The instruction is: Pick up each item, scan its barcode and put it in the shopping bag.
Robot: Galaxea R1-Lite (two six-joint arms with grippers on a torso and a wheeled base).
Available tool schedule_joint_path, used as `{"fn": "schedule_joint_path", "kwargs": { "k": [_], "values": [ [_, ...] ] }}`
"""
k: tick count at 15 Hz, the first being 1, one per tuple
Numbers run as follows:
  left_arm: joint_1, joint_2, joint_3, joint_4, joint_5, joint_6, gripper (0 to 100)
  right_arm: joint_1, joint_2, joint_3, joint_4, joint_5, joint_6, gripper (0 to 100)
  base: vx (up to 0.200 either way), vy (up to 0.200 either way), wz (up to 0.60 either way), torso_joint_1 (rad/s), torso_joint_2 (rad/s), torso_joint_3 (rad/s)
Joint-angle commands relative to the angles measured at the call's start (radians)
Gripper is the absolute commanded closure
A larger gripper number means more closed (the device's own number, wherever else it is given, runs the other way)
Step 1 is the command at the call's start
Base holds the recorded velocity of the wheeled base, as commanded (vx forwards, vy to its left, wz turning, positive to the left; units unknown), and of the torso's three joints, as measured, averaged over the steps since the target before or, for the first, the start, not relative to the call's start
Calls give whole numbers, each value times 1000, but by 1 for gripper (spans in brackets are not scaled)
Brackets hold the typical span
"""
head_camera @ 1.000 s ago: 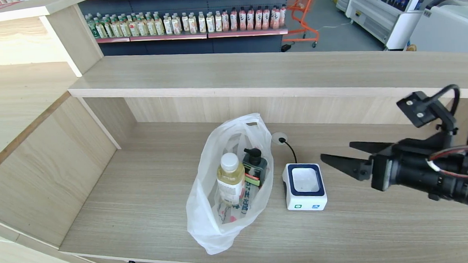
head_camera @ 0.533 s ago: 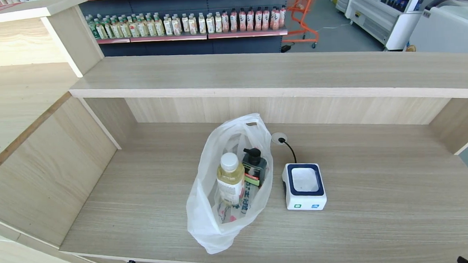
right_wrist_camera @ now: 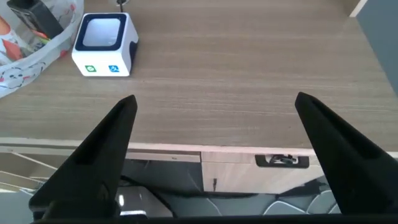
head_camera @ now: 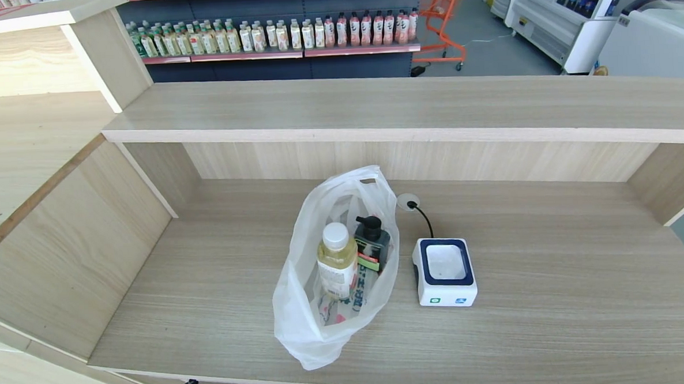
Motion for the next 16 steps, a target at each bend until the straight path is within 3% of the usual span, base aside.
{"fn": "schedule_joint_path", "kwargs": {
  "k": [1, 2, 12, 16],
  "values": [
    [0, 0, 0, 0, 0, 0, 0, 0, -22, 1, 0, 0, 3, 0, 0, 0, 0, 0, 0, 0],
    [0, 2, 0, 0, 0, 0, 0, 0, -22, 1, 1, 0, 4, 100, 0, 0, 0, 0, 0, 0],
    [0, 8, 0, 0, 0, 0, 0, 0, -22, 1, 1, 0, 6, 100, 0, 0, 0, 0, 0, 0],
    [0, 2, 0, 0, 0, 5, 0, 0, -22, 1, 1, 0, 6, 100, 150, -100, 0, -1, -1, 3]
  ]
}}
